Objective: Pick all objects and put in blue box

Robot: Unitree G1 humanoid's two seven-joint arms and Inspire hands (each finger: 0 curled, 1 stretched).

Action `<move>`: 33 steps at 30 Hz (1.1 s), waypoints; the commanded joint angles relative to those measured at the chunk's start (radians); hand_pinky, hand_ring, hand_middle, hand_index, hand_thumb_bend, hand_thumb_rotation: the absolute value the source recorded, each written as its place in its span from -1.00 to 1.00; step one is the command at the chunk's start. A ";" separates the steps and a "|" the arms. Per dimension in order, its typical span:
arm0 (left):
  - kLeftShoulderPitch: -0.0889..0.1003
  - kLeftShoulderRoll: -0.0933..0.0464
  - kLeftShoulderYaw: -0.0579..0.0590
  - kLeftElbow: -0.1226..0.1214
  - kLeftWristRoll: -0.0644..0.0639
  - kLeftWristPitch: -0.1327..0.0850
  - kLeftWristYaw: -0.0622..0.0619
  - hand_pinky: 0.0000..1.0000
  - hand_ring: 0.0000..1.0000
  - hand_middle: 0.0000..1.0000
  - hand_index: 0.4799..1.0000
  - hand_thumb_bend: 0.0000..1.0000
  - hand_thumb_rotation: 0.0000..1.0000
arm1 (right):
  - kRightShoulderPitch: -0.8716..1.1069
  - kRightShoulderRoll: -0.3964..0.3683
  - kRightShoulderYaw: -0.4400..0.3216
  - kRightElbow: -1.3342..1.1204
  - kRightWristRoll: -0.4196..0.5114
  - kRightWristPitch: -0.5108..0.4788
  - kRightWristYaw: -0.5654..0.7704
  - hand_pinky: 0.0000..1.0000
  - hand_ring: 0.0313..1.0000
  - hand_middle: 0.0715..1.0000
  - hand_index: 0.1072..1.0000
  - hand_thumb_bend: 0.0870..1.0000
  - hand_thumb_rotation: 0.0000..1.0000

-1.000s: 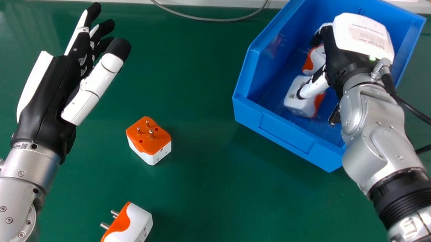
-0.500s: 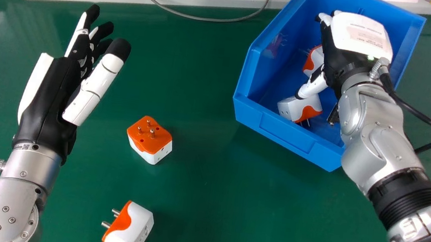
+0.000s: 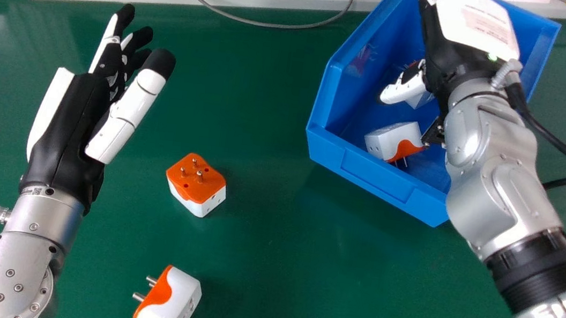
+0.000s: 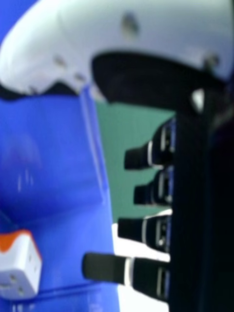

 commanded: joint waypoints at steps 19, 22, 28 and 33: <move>-0.030 0.006 0.012 0.007 -0.011 -0.016 -0.020 0.72 0.91 0.93 1.00 0.51 0.73 | 0.425 0.070 0.062 -0.834 -0.344 0.280 0.236 0.43 0.68 0.81 0.62 0.15 -0.92; -0.031 0.004 0.011 -0.002 -0.011 -0.008 -0.019 0.72 0.91 0.93 1.00 0.51 0.73 | 0.521 0.111 0.085 -0.922 -0.397 0.266 0.234 0.42 0.66 0.80 0.61 0.16 -0.90; -0.028 -0.002 0.006 -0.015 -0.010 -0.001 -0.017 0.72 0.91 0.93 1.00 0.52 0.73 | 0.701 0.151 0.095 -1.076 -0.408 0.165 0.221 0.43 0.67 0.80 0.62 0.18 -0.83; -0.020 -0.004 0.004 -0.043 -0.009 0.018 -0.015 0.73 0.92 0.95 1.00 0.49 0.73 | 0.869 0.107 0.082 -1.147 -0.325 -0.068 0.078 0.39 0.67 0.78 0.60 0.18 -0.87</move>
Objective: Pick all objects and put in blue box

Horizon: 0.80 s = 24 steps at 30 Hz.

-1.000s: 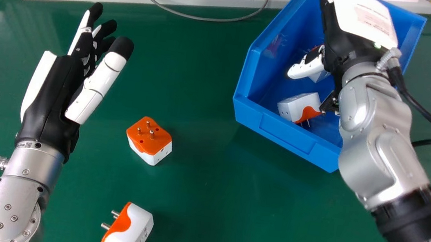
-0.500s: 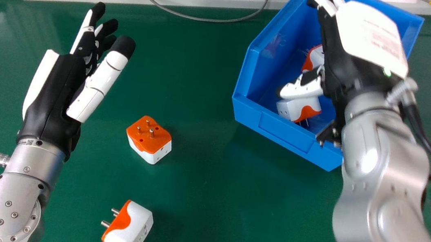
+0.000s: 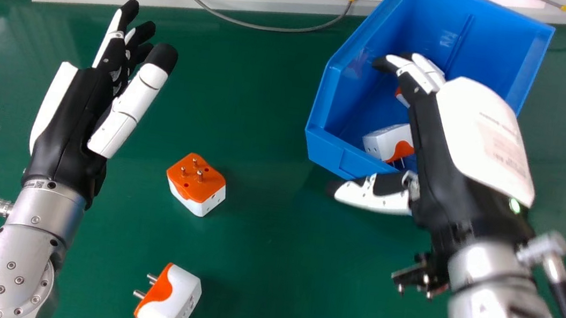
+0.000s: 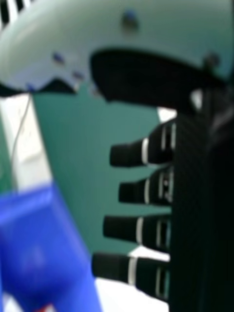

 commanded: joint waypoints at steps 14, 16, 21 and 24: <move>0.019 -0.005 0.006 -0.082 -0.008 0.031 0.008 0.75 0.93 0.96 1.00 0.51 0.76 | 0.367 -0.179 -0.056 0.031 0.139 -0.606 -0.316 0.19 0.56 0.62 0.42 0.12 -0.88; 0.019 -0.007 0.006 -0.079 -0.009 0.029 0.009 0.75 0.93 0.96 1.00 0.51 0.76 | 0.378 -0.191 -0.061 0.034 0.131 -0.635 -0.303 0.19 0.56 0.62 0.42 0.12 -0.88; 0.020 -0.006 0.014 -0.075 -0.019 0.025 0.004 0.75 0.93 0.96 1.00 0.47 0.80 | 0.363 -0.209 -0.066 0.059 0.132 -0.688 -0.254 0.19 0.55 0.60 0.43 0.07 -0.85; 0.020 -0.005 0.017 -0.070 -0.026 0.022 0.004 0.77 0.95 0.98 1.00 0.46 0.85 | 0.342 -0.210 -0.074 0.078 0.138 -0.711 -0.227 0.20 0.55 0.59 0.43 0.02 -0.81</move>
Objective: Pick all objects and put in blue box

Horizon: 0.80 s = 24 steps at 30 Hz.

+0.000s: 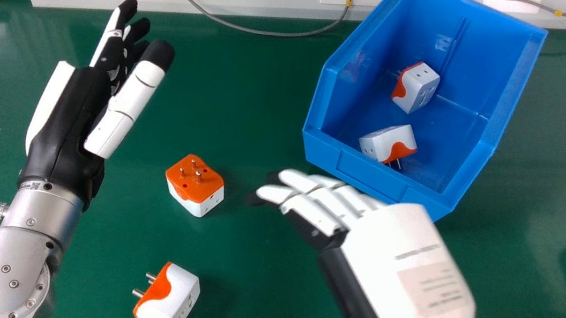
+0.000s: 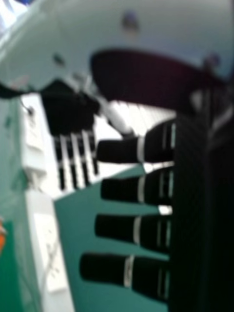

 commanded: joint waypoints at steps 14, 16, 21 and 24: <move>0.005 -0.015 0.019 -0.034 -0.005 -0.005 0.026 0.78 0.96 1.00 1.00 0.37 0.98 | -0.217 0.026 -0.007 0.148 0.148 -0.093 0.146 0.31 0.61 0.63 0.52 -0.17 -0.65; 0.007 -0.016 0.018 -0.037 -0.002 -0.002 0.028 0.78 0.96 1.00 1.00 0.37 0.99 | -0.237 0.029 0.001 0.172 0.159 -0.113 0.150 0.32 0.62 0.64 0.53 -0.19 -0.65; 0.010 -0.015 0.018 -0.045 0.002 0.005 0.030 0.77 0.96 1.00 1.00 0.37 0.99 | -0.293 0.040 0.046 0.235 0.178 -0.154 0.175 0.32 0.64 0.65 0.55 -0.16 -0.69; 0.012 -0.014 0.017 -0.053 0.004 0.011 0.031 0.77 0.96 1.00 1.00 0.36 1.00 | -0.331 0.048 0.074 0.273 0.185 -0.167 0.204 0.30 0.63 0.65 0.55 -0.08 -0.76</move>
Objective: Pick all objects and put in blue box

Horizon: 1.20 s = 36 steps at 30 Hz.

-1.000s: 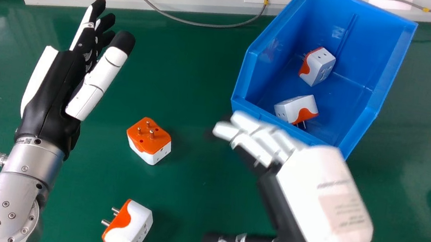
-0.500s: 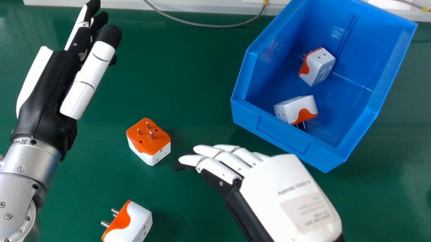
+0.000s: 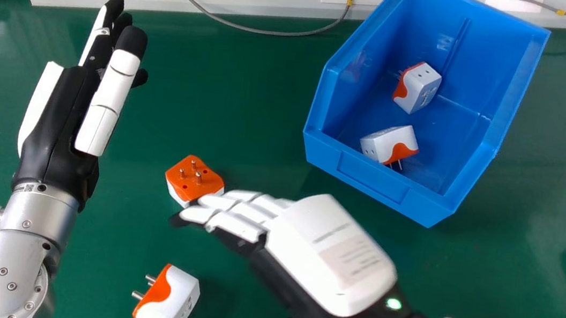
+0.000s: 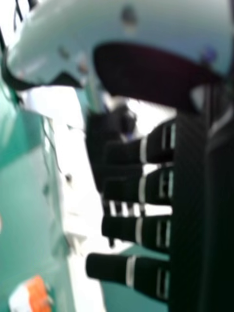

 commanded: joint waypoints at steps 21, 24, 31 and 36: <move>0.010 0.008 0.032 -0.030 -0.004 -0.005 0.006 0.77 0.96 0.98 1.00 0.38 1.00 | -0.393 0.046 0.094 0.285 0.075 -0.185 0.122 0.30 0.63 0.64 0.54 -0.01 -0.99; 0.010 0.011 0.034 -0.026 -0.003 -0.011 0.003 0.77 0.96 0.98 1.00 0.38 1.00 | -0.442 0.055 0.100 0.342 0.055 -0.202 0.106 0.29 0.63 0.64 0.54 -0.02 -0.99; 0.009 0.016 0.036 -0.019 0.001 -0.019 -0.004 0.78 0.97 0.98 1.00 0.38 1.00 | -0.531 0.073 0.124 0.426 0.039 -0.222 0.123 0.32 0.65 0.65 0.54 -0.31 -1.00; 0.005 0.019 0.036 -0.025 0.004 -0.012 -0.006 0.79 0.97 0.98 1.00 0.38 1.00 | -0.583 0.096 0.152 0.487 0.031 -0.228 0.141 0.33 0.65 0.65 0.51 -0.44 -1.00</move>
